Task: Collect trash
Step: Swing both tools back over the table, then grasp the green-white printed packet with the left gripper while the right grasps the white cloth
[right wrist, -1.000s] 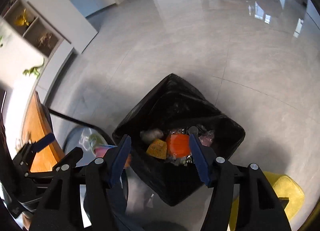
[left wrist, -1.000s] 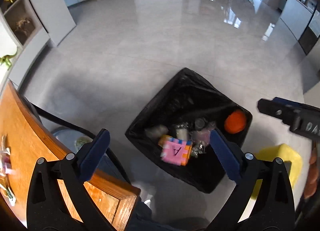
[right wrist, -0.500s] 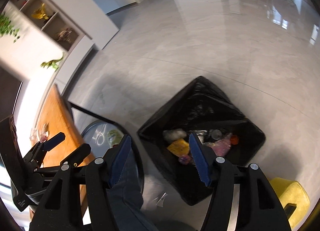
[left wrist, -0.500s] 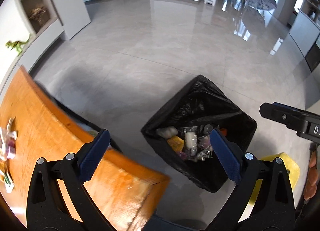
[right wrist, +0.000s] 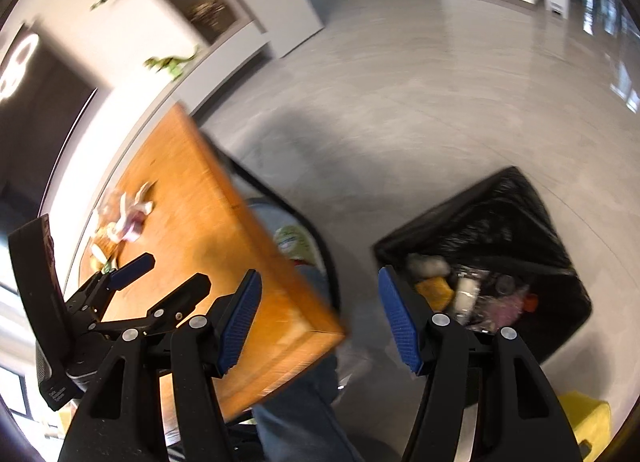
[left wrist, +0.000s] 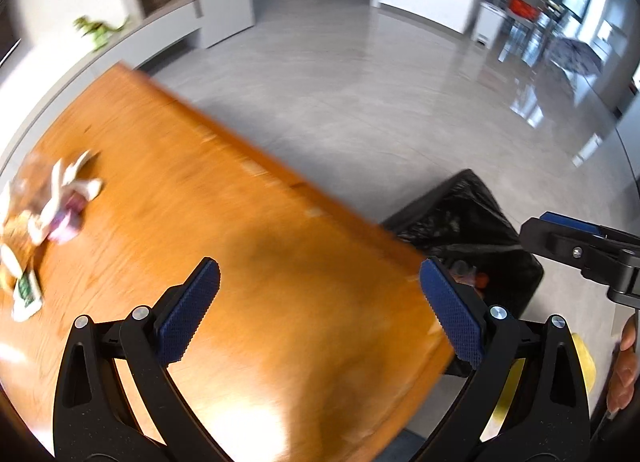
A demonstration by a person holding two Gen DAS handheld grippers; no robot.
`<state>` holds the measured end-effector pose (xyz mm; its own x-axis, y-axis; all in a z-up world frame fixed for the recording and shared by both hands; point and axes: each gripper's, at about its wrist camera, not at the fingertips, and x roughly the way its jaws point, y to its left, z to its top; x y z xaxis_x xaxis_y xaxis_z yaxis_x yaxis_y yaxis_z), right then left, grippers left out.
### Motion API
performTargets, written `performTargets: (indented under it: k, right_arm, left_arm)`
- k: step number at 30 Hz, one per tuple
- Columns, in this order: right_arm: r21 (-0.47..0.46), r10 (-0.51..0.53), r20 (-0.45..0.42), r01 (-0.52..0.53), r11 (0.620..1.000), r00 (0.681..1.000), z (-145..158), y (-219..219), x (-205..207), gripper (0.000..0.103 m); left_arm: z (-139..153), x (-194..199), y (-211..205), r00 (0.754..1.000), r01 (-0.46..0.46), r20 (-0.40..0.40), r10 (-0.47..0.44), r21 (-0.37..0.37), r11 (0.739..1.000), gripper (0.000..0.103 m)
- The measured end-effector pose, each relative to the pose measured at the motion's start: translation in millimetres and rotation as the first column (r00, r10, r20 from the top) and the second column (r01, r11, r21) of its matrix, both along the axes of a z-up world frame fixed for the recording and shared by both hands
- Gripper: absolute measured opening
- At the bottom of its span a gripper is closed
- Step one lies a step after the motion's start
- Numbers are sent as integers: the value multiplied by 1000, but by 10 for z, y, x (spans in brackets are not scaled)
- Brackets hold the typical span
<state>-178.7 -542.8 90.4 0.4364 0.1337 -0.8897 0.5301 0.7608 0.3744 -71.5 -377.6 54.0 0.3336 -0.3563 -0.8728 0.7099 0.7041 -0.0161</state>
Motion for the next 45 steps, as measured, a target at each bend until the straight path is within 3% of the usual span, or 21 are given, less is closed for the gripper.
performTargets:
  k: [5,9,18,24,29,30,33,36,40,45]
  right_arm:
    - [34,106,12,-106,994,994,-7,445,389,62]
    - [51,183,7,-183,982,983,-54,793,689,62]
    - [76,332,-9,-330,941,943,-150,1464,1249,62]
    - [84,380,-20,-377,922,925,-211,1674,1481,62]
    - [86,411,-20,-408,909,911,-228,1859,1689,62]
    - [85,417,-17,-414,906,909,-216,1892,1725,62]
    - [92,438,-1,-436,895,899,-181,2012,1894,62]
    - [120,455,26,-455,883,890,-145,2121,2062,62]
    - [165,463,69,-467,869,884,-144,2295,2426,62]
    - [128,411,43,-413,902,911,-301,2358,2885,62]
  left_arm:
    - [1,283,605,991,-129,41,128,15,992,97]
    - [-39,556,1164,964,-263,31,262,13,965,97]
    - [-149,1431,2381,847,-531,19,531,47,846,97]
    - [-286,1958,2722,795,-605,5,606,83,792,97]
    - [-496,2182,2792,781,-616,-44,624,118,779,95]
    - [-510,2175,2830,780,-617,-61,622,84,782,92]
    - [-430,2074,2913,773,-631,-40,633,62,774,69]
    - [-391,1958,3021,779,-623,-62,624,33,782,61]
    - [-361,1713,3211,783,-620,-67,619,7,785,54]
    - [-361,1487,3307,795,-603,-84,601,-8,798,54]
